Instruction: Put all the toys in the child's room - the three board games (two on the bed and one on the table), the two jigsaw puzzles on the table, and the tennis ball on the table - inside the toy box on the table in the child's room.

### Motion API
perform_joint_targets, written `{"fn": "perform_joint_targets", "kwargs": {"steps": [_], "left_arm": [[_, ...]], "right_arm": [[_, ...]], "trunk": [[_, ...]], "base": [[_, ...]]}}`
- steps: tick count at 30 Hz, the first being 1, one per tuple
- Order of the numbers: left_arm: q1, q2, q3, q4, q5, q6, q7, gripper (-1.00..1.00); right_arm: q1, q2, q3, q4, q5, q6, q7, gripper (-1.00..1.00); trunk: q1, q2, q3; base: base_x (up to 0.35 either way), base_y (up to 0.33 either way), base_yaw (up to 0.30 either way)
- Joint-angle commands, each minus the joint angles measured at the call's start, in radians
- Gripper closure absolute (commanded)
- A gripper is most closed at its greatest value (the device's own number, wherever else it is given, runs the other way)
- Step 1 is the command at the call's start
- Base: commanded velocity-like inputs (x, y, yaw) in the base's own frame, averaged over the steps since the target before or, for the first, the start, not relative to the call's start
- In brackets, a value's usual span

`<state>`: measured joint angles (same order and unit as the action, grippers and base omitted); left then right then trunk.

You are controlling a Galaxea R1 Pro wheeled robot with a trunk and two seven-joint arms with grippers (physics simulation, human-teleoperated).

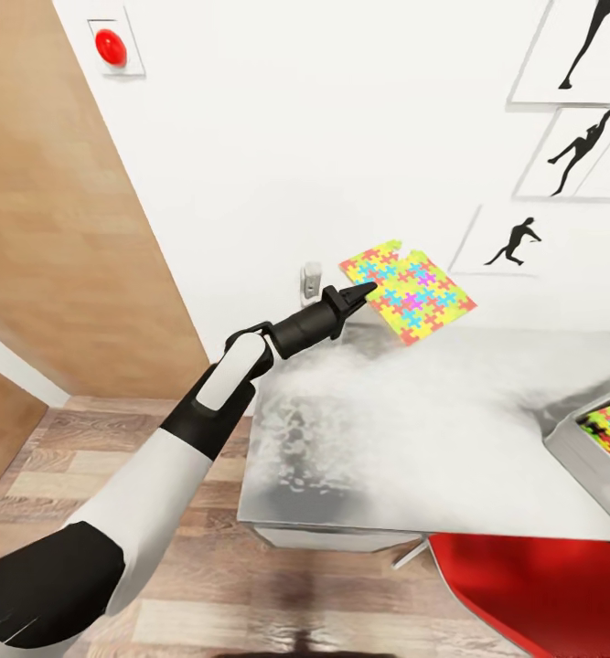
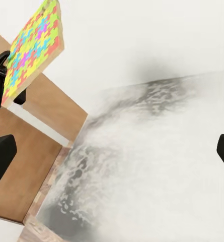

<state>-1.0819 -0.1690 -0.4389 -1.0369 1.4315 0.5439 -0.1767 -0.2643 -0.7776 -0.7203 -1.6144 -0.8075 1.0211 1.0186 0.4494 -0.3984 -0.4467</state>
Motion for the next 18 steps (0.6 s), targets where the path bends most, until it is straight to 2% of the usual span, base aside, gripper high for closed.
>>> {"fn": "perform_joint_targets", "kwargs": {"steps": [1, 3, 7, 18], "left_arm": [[-0.001, 0.0, 0.0, 0.0, 0.005, 0.003, 0.0, 1.0], [0.001, 0.0, -0.014, -0.011, 0.021, -0.015, 0.046, 1.0], [0.015, 0.003, -0.024, -0.04, 0.032, -0.029, 0.085, 1.0], [0.044, 0.003, -0.028, -0.071, 0.034, -0.037, 0.113, 1.0]], "right_arm": [[-0.001, 0.0, 0.0, 0.0, 0.003, 0.003, 0.004, -1.0], [-0.001, 0.0, 0.0, 0.0, 0.003, 0.003, 0.005, -1.0], [-0.001, 0.0, -0.001, 0.001, 0.004, 0.004, 0.006, -1.0], [-0.001, 0.002, 0.002, 0.001, 0.005, 0.003, 0.004, -1.0]], "trunk": [[0.001, -0.002, 0.0], [0.001, -0.002, 0.003], [0.001, -0.002, 0.01], [0.001, -0.002, 0.028]], "base": [[0.0, 0.0, -0.1], [0.0, 0.0, -0.1], [0.0, 0.0, -0.1], [0.0, 0.0, -0.1]]}}
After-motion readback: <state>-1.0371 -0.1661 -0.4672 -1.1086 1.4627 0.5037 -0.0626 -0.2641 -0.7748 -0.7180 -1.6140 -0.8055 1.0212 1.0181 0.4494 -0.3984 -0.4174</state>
